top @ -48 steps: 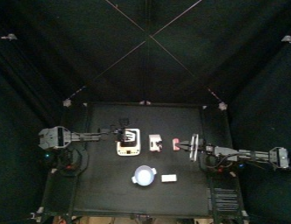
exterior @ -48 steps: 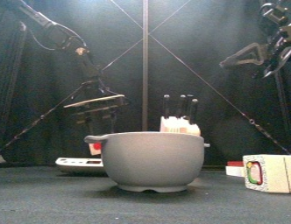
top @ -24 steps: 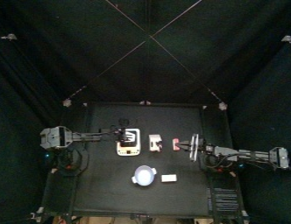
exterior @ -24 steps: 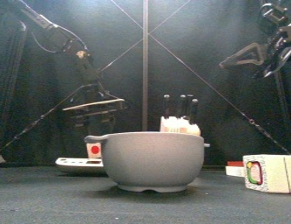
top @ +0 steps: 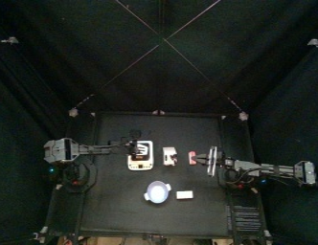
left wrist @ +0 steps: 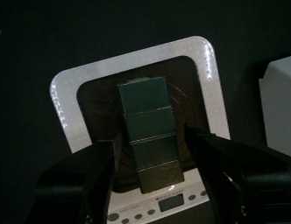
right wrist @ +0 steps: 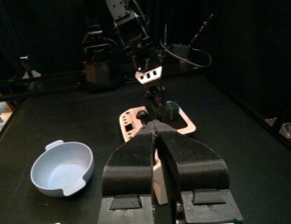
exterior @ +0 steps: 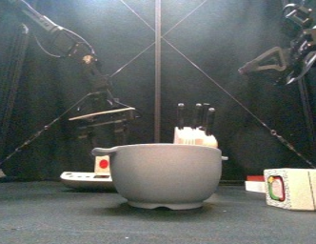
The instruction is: Put green sushi roll on stove
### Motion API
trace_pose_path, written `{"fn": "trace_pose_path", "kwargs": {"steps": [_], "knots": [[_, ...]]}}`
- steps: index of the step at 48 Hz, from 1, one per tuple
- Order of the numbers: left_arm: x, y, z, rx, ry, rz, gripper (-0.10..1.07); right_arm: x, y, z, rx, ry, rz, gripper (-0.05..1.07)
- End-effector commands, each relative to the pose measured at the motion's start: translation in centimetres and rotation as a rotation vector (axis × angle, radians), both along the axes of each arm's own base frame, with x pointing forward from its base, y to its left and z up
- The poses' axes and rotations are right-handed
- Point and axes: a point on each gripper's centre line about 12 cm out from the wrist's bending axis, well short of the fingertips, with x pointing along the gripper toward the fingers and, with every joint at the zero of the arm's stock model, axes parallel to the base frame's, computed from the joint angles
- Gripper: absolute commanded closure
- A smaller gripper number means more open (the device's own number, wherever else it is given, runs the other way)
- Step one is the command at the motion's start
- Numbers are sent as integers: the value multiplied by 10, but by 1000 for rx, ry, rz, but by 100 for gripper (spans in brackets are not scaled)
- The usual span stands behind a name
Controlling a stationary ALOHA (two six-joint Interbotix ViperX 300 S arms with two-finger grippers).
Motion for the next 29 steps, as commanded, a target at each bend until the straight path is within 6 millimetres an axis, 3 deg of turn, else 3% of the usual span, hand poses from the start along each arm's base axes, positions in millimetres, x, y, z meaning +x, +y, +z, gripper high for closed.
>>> {"fn": "trace_pose_path", "kwargs": {"steps": [1,15,24,29], "knots": [[5,1,12,15,-38,-4,6,1,-1,3,-2,-9,-3,101],[3,2,43,95,-97,-49,6,1,-1,3,-2,-9,-3,101],[-2,-14,69,173,-146,-134,6,2,-1,6,-3,-15,-3,101],[-7,-22,73,199,-159,-168,6,2,-1,7,-4,-18,-3,101]]}}
